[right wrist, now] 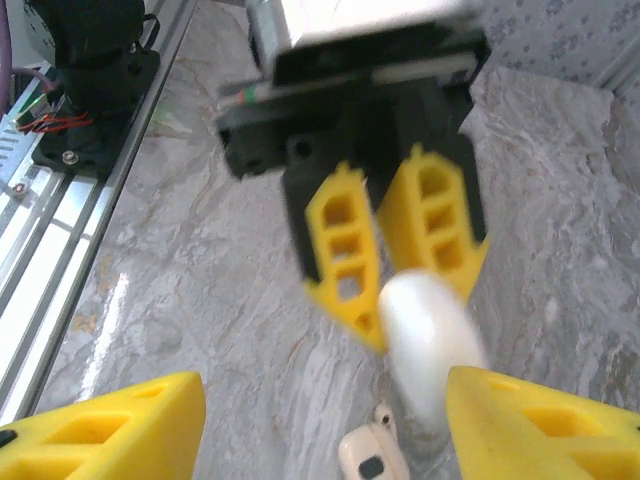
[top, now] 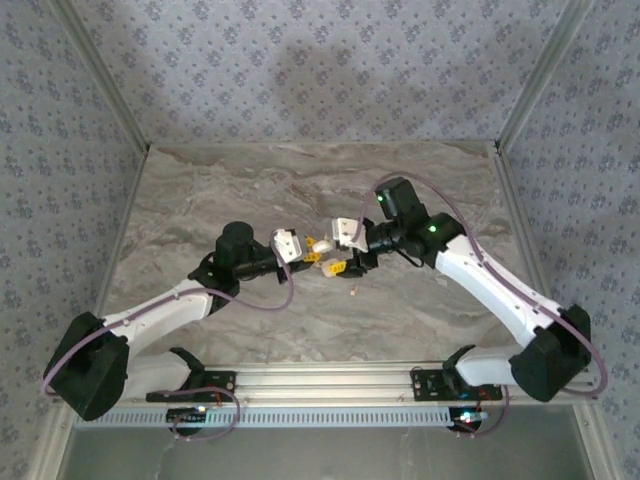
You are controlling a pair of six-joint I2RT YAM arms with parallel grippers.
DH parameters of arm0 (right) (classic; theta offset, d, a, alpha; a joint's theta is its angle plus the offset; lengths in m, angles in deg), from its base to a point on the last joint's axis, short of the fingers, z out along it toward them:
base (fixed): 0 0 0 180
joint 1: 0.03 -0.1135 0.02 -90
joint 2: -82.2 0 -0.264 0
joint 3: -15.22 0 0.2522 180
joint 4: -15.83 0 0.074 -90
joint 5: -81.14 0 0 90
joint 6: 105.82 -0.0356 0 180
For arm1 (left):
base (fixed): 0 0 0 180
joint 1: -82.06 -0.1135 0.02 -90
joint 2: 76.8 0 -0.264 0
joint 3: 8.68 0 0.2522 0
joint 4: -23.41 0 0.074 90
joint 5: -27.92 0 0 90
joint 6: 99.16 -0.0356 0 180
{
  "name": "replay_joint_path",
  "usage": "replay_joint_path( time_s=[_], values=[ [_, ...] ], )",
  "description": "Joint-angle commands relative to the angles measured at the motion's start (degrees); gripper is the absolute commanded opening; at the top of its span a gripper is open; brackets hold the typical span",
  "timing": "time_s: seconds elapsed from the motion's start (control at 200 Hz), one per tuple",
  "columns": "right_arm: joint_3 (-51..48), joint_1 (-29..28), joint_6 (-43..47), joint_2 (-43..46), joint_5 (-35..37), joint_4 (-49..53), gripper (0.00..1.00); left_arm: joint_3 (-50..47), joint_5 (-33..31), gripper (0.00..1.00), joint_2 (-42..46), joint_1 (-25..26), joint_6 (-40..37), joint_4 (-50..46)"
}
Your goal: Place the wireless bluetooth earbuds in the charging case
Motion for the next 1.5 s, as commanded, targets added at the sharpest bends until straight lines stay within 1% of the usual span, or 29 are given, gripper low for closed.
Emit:
replay_joint_path(
  time_s=[0.0,0.08,0.16,0.31,0.395,0.515,0.615,0.884,1.014,1.124,1.219,1.254,1.309,1.379,1.399,1.419,1.439,1.469,1.494],
  values=[
    [-4.86,3.76,-6.11,4.74,-3.72,-9.22,0.65,0.75,-0.29,0.18,0.55,-0.31,1.1,3.88],
    [-7.69,6.73,-9.16,6.17,-6.11,-15.99,0.63,0.65,0.7,0.18,0.46,-0.27,1.86,4.92],
    [-7.99,8.0,-9.86,5.2,-7.43,-18.17,0.61,0.65,2.11,0.18,0.29,-0.33,2.57,5.56],
    [-4.82,7.88,-7.81,0.96,-11.23,-16.34,0.57,0.76,4.92,0.18,0.25,-0.3,4.19,7.01],
    [-2.3,6.86,-4.86,-1.61,-12.65,-13.7,0.54,0.92,6.25,0.18,0.04,-0.29,4.94,7.64],
    [0.67,5.2,-1.58,-4.54,-13.82,-10.32,0.53,0.92,6.77,0.18,0.07,-0.34,5.65,8.25],
    [2.03,4.87,-1.22,-6.34,-16.06,-9.77,0.51,0.85,6.92,0.18,0.0,-0.26,6.09,8.73],
    [4.59,3.95,1.82,-9.29,-17.0,-5.59,0.38,0.83,7.61,0.18,-0.02,-0.25,7.14,9.86],
    [4.53,3.99,2.33,-9.17,-16.69,-5.18,0.27,0.92,7.65,0.18,0.18,-0.28,7.4,10.04],
    [4.54,3.95,2.8,-8.99,-16.32,-4.84,0.21,1.0,7.22,0.19,0.22,-0.33,7.51,9.96],
    [4.76,4.08,3.2,-8.8,-15.58,-3.95,0.2,0.91,6.31,0.25,0.34,-0.28,7.5,9.7],
    [4.71,4.04,3.19,-8.71,-14.86,-3.47,0.2,0.87,5.8,0.28,0.33,-0.25,7.52,9.56],
    [5.22,4.03,3.59,-8.64,-12.66,-1.68,0.2,0.92,4.52,0.36,0.34,-0.28,7.5,8.98],
    [5.67,4.42,4.15,-8.79,-11.02,2.55,0.21,1.43,1.09,0.51,0.01,-0.27,8.33,7.39],
    [5.73,4.68,3.93,-8.8,-10.29,3.37,0.21,1.67,-0.14,0.59,-0.1,-0.27,8.86,6.74],
    [5.86,4.96,3.75,-8.92,-9.3,4.2,0.21,1.78,-1.23,0.63,-0.19,-0.32,9.29,6.27],
    [5.93,5.34,3.56,-9.03,-8.15,5.05,0.21,1.88,-2.03,0.67,-0.35,-0.39,9.8,5.94],
    [5.97,5.73,3.05,-9.14,-6.27,6.7,0.21,1.93,-2.66,0.7,-0.45,-0.5,10.27,5.46],
    [6.02,6.35,2.29,-9.45,-4.89,7.92,0.22,1.84,-2.98,0.75,-0.42,-0.46,10.68,5.22]
  ],
)
